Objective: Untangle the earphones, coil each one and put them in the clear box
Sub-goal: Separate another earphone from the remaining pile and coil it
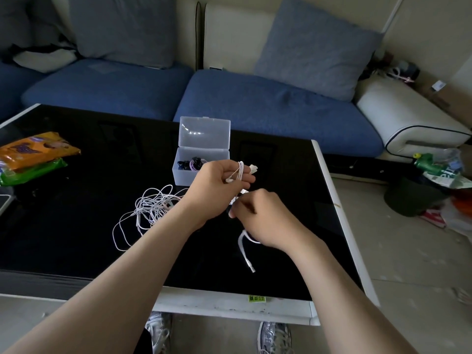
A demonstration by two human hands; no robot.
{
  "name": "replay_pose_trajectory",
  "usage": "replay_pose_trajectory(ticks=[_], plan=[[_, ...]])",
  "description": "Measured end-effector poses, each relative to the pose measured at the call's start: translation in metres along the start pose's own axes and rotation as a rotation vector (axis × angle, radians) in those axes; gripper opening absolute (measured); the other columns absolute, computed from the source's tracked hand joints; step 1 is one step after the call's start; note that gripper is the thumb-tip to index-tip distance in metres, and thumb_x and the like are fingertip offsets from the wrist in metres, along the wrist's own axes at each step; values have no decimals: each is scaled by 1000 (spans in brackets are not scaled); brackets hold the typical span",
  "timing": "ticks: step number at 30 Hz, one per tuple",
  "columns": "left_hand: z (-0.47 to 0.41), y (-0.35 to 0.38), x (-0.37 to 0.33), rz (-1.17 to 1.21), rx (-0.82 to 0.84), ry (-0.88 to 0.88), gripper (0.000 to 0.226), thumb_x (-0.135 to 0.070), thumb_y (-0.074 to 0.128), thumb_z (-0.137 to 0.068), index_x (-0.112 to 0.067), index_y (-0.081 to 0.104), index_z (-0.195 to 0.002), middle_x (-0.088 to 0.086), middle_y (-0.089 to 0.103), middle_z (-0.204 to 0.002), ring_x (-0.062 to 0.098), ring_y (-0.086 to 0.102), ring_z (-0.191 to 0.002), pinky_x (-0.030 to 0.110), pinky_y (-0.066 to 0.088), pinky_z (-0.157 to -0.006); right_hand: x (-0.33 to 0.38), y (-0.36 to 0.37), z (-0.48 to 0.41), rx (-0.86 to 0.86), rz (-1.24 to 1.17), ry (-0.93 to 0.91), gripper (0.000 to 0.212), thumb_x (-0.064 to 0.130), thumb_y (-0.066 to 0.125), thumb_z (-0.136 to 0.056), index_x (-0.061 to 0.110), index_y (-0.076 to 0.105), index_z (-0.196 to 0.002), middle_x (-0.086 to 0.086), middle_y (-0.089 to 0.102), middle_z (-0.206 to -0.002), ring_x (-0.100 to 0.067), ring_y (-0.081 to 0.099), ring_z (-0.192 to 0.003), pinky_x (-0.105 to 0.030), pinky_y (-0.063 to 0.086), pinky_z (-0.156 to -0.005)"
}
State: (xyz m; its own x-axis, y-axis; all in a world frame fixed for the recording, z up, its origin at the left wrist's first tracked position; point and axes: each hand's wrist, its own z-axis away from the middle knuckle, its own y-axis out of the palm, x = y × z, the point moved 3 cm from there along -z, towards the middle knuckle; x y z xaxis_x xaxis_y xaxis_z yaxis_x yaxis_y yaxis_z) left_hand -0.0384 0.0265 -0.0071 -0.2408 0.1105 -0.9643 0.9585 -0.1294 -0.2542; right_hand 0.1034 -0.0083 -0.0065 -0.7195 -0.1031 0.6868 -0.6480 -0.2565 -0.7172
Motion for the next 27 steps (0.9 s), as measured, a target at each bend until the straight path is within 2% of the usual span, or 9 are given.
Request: replay_pose_trajectory(ticks=[4,6,8,11,14,18,21,25,27], plan=[[0,1,5,-232,132,62,44,10,49,-92,-14,72,-121,-5,78,-111,7,72,-108,35,60,-97,2,-3,3,-105,36,-141,27,23,59,-96,6,68,-77,-4,61,-66,-24,58,-61,-42,46,-56],[1,-1,6,-299,165,73,43,8,51,-91,-22,74,-112,-9,76,-105,4,70,-101,33,57,-89,1,-10,5,-222,-29,-182,24,22,60,-95,8,71,-78,-6,61,-63,-24,55,-56,-44,46,-54],[3,-2,6,-295,207,38,35,3,54,-91,-24,74,-99,-8,75,-95,7,70,-93,37,55,-88,-2,-20,7,-393,-111,-204,20,17,63,-95,13,74,-79,-2,64,-62,-17,58,-56,-36,47,-54],[10,1,-1,-150,272,-34,29,-9,53,-85,-21,77,-97,3,79,-95,24,74,-97,52,56,-101,-6,-33,10,-582,-215,-183,20,12,65,-97,16,76,-81,8,68,-67,-6,63,-65,-14,43,-58],[13,4,-10,-17,314,-63,33,-8,52,-83,-16,78,-101,9,79,-97,28,73,-99,56,51,-104,-16,-36,6,-616,-248,-81,19,17,63,-100,20,76,-87,11,69,-72,-2,65,-70,-12,43,-62],[12,9,-12,204,350,-151,31,-25,52,-105,-12,79,-107,9,79,-102,21,71,-97,51,46,-108,-28,-28,-4,-517,-275,67,24,22,57,-102,25,77,-89,8,75,-86,-8,70,-85,-31,57,-77],[10,8,-10,287,321,-138,36,-35,52,-109,-10,78,-111,7,78,-105,16,68,-95,40,43,-97,-26,-16,-10,-327,-331,107,27,25,52,-100,30,76,-87,0,76,-81,-22,71,-76,-46,59,-77],[8,0,-8,353,180,-102,21,-15,59,-107,-5,73,-117,11,79,-112,14,72,-95,20,52,-79,-21,1,-5,-31,-317,158,29,27,46,-109,33,73,-100,1,62,-65,-21,64,-52,-40,60,-60],[7,-6,-3,275,102,-82,18,-5,62,-103,-7,72,-118,7,80,-110,14,75,-100,21,56,-84,-18,7,1,72,-271,167,28,31,45,-111,29,73,-108,-2,52,-61,-18,56,-47,-34,55,-54]])
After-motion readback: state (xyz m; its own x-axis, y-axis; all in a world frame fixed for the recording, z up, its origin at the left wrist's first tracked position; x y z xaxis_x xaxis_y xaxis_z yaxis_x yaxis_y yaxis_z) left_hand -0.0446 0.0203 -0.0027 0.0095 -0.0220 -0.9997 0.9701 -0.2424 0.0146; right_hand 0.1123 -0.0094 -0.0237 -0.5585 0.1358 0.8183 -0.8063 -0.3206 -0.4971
